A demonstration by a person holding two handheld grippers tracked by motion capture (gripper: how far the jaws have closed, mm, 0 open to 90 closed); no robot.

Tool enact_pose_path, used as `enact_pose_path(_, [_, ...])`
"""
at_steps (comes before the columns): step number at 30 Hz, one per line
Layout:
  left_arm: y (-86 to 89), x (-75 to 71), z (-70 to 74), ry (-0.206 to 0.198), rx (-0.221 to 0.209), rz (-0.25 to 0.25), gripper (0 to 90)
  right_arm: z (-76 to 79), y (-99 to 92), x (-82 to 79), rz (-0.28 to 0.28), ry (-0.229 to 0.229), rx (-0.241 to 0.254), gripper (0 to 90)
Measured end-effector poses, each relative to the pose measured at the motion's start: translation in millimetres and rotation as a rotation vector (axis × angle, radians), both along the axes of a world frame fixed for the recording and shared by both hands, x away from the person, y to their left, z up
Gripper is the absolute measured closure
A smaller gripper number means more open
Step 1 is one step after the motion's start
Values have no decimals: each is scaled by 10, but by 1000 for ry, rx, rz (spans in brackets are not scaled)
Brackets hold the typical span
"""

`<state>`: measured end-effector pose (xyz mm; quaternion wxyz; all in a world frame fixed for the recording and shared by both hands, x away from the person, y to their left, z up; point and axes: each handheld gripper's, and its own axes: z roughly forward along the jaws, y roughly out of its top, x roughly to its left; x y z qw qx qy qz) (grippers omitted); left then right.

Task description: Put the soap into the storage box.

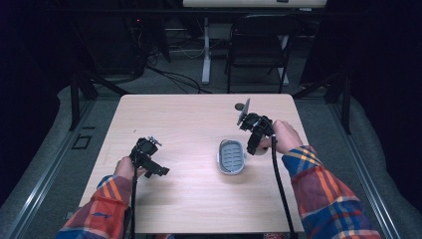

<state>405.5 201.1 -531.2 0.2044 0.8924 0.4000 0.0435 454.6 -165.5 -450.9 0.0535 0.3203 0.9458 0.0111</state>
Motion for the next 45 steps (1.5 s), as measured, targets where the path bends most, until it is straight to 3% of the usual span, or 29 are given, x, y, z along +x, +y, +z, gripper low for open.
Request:
enact_pose_path(29, [7,2,1,2,5,-4,0,-194,569,76,97,30,-10,245])
enact_pose_path(45, [4,2,-2,4,3,-6,0,-332,748,123,121,47,4,244])
